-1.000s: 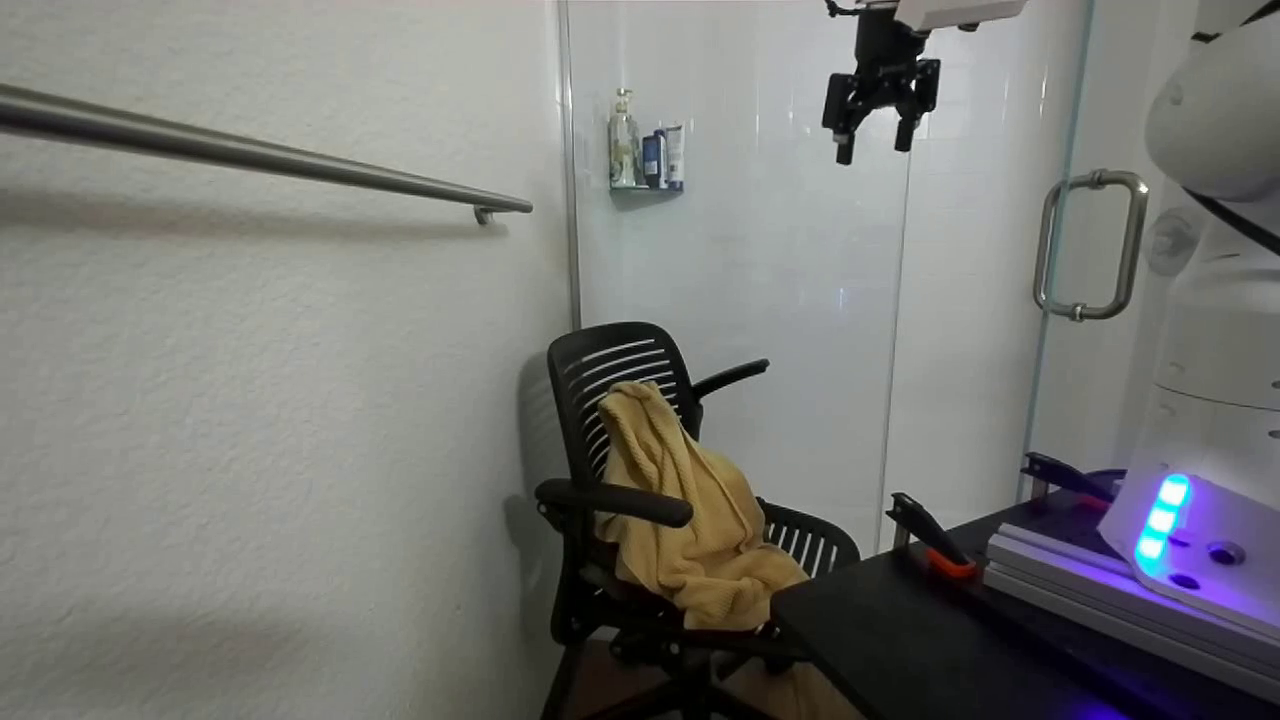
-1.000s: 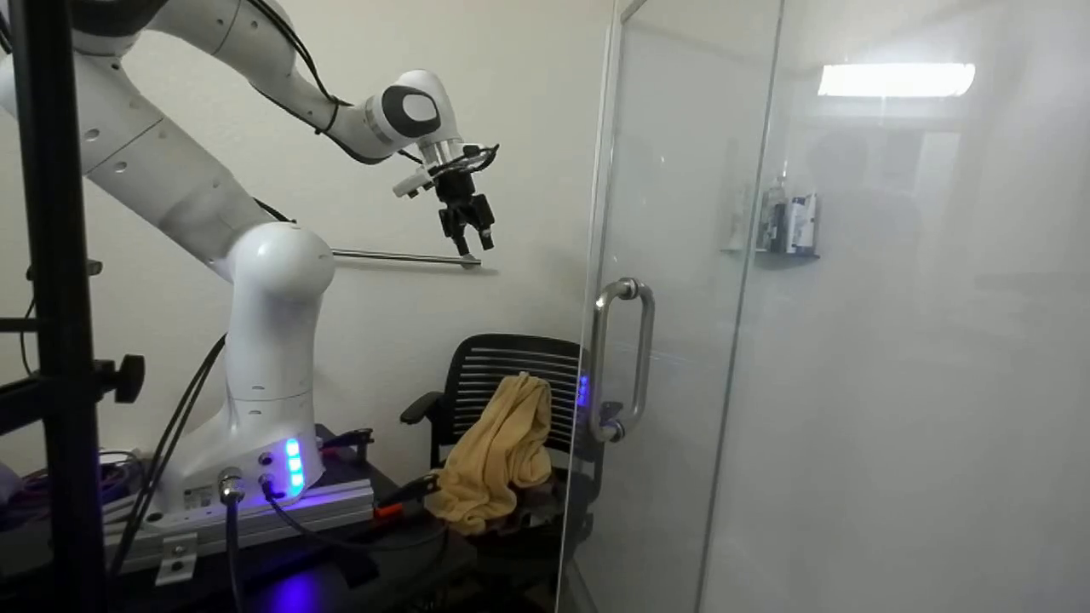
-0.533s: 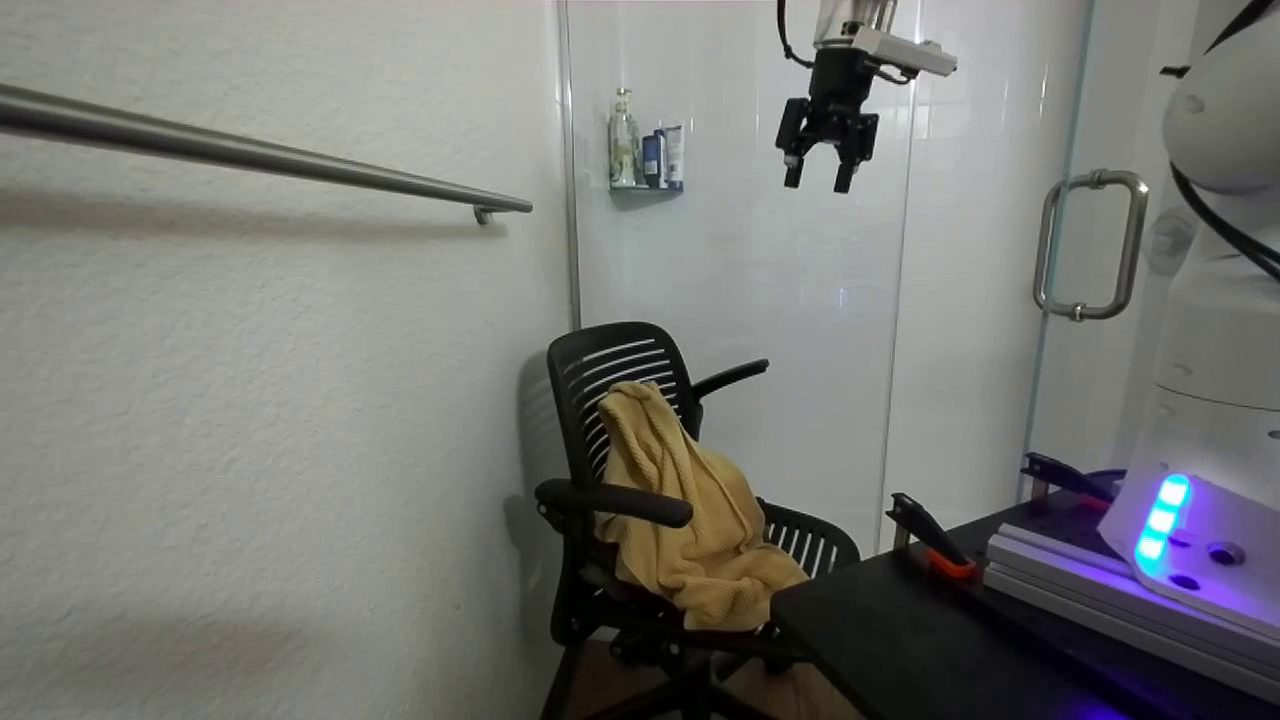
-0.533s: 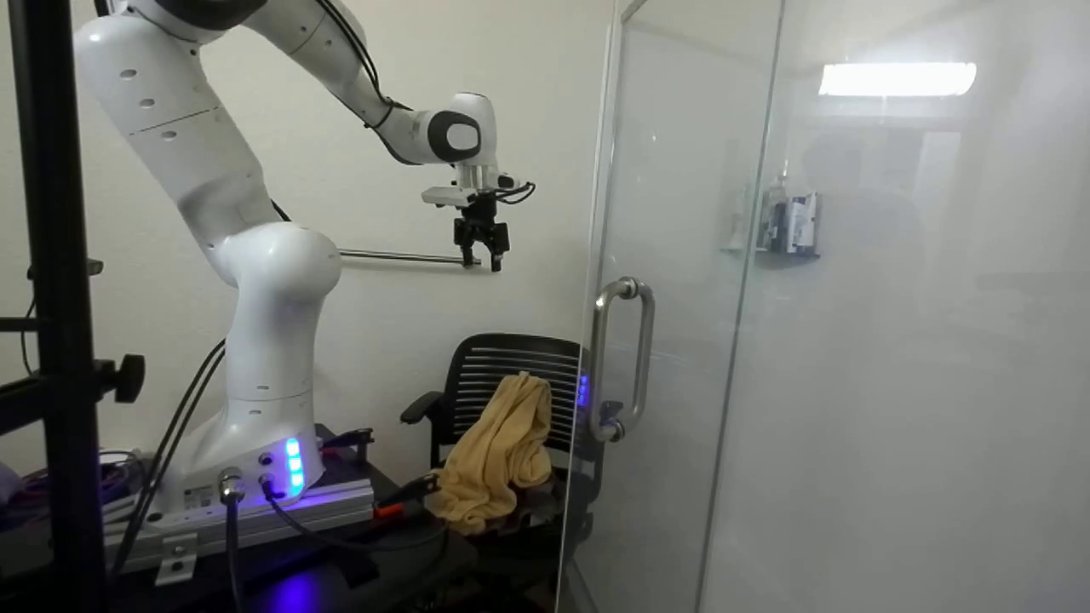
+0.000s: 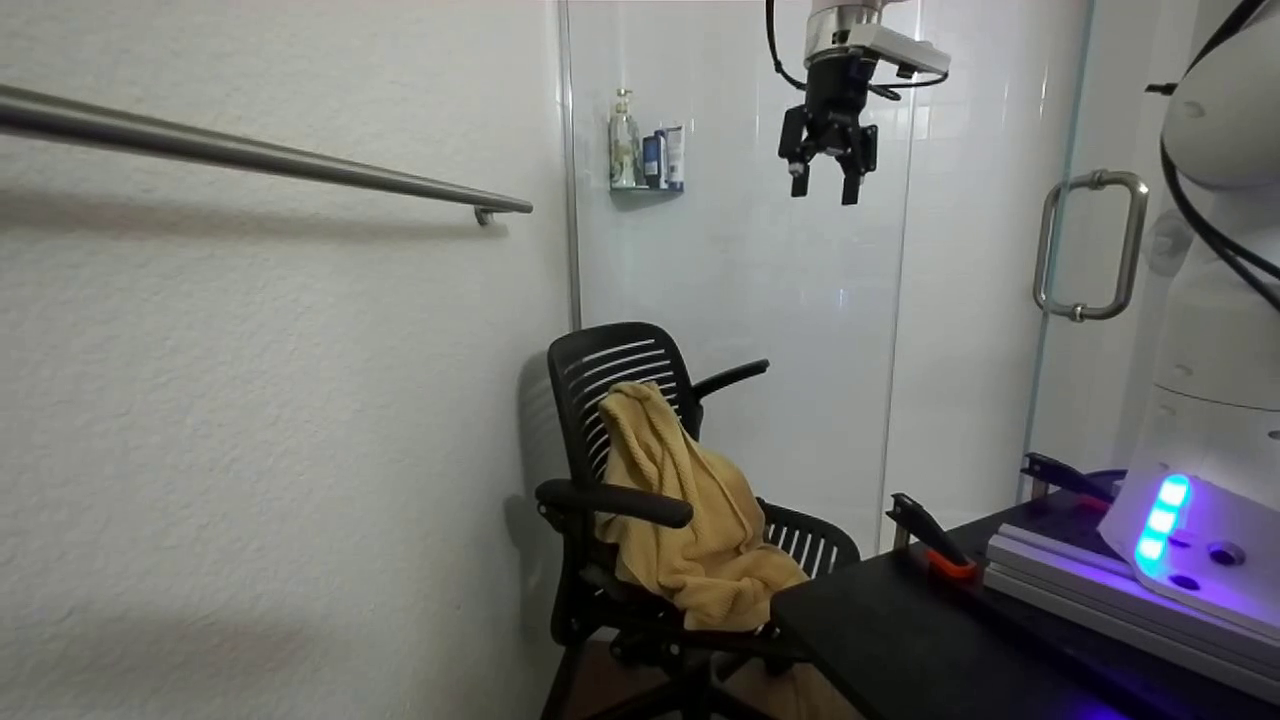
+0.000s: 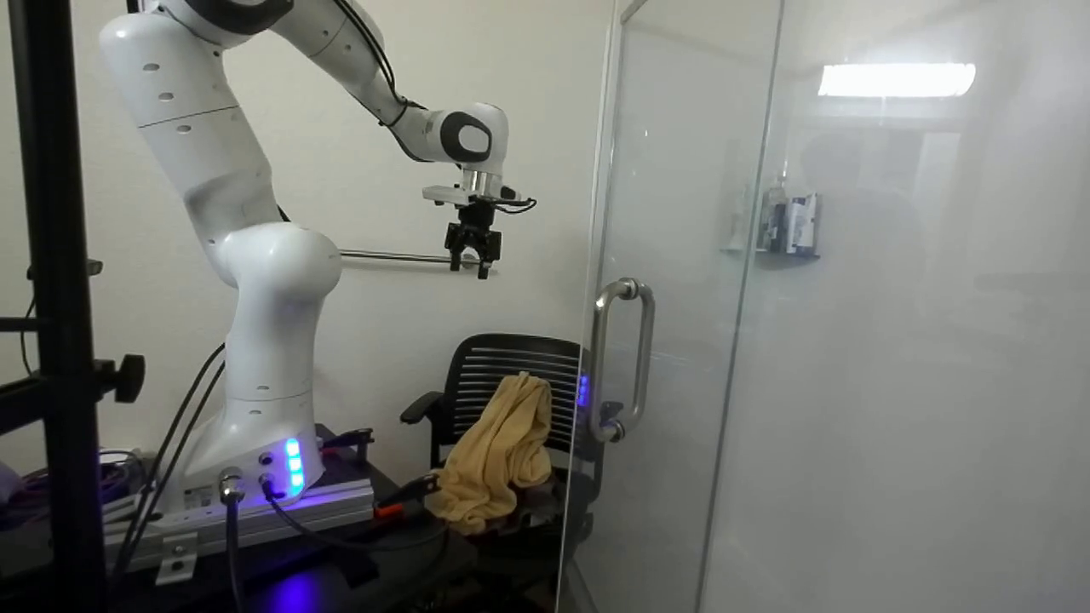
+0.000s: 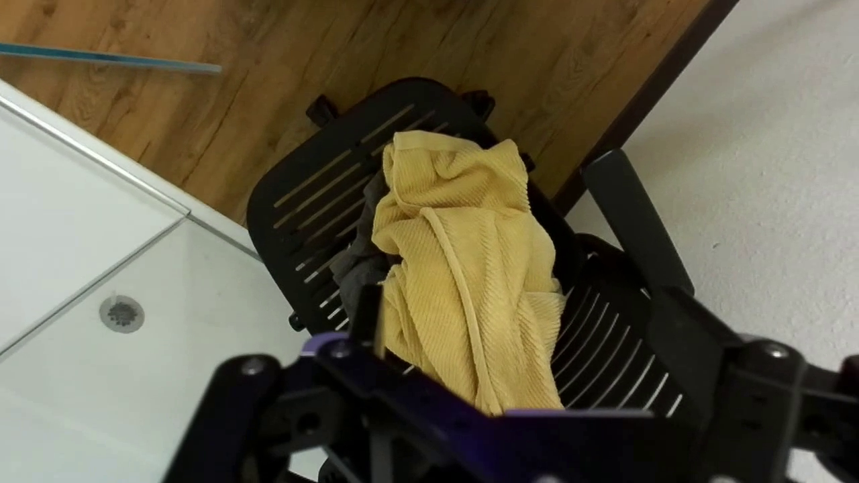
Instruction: Remove the towels from the black chair and put them on the floor
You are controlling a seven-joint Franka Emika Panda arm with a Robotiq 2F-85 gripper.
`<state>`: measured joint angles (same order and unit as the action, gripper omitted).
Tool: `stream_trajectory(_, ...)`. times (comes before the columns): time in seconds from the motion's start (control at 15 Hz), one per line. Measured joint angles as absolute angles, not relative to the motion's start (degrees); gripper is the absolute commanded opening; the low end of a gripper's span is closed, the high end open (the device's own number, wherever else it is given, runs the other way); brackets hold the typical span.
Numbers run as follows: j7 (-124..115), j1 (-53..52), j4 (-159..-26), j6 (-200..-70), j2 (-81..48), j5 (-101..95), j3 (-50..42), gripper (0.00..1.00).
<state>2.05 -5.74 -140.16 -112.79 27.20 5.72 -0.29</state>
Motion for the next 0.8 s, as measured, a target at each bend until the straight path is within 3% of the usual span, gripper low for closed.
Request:
stream_trajectory(0.27,7.84,-5.81,-137.69,-111.68,19.25,13.84,-3.67,1.0)
stream_trajectory(0.8,11.83,-6.48,-128.61,-106.61,-7.57,19.92,-0.61,1.0)
